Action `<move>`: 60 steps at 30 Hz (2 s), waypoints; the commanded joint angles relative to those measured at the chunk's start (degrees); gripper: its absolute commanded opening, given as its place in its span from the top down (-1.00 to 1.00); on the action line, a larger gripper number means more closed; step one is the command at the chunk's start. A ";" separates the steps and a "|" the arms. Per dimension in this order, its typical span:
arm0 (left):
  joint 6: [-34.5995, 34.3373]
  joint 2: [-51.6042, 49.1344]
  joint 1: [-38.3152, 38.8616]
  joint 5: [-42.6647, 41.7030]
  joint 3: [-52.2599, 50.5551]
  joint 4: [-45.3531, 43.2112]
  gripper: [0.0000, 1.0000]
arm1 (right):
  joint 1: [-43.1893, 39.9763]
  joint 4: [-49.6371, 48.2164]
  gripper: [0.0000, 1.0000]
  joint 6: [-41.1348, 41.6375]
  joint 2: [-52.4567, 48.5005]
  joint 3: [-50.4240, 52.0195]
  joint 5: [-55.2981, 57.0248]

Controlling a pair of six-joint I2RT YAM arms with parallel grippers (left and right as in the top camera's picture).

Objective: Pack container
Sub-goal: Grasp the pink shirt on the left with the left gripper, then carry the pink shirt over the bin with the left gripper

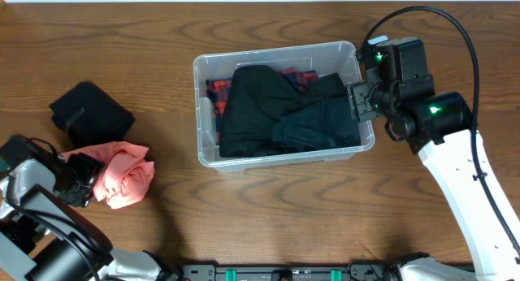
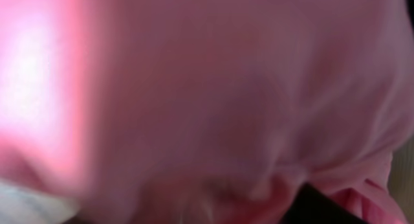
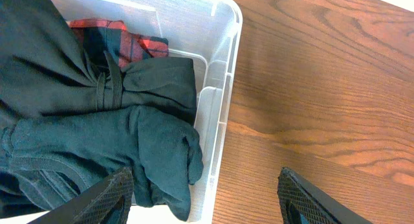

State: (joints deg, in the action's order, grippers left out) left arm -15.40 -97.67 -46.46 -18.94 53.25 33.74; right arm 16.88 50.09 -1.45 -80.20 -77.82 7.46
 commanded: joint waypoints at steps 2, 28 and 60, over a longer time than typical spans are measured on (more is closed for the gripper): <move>1.68 -1.57 -0.13 -2.95 -0.07 0.24 0.15 | -0.48 0.39 -0.39 0.98 0.04 0.04 0.00; 7.76 37.59 24.13 -22.45 9.97 5.88 0.88 | -15.91 2.91 -0.25 15.10 3.80 0.02 2.12; 9.77 -9.90 80.59 -14.88 32.06 -12.11 0.80 | -16.22 4.57 -0.26 14.47 3.80 0.04 2.14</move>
State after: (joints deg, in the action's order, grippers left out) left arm -7.18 -106.34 34.33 -34.04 83.40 22.04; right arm 1.21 54.48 12.62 -77.08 -77.80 9.63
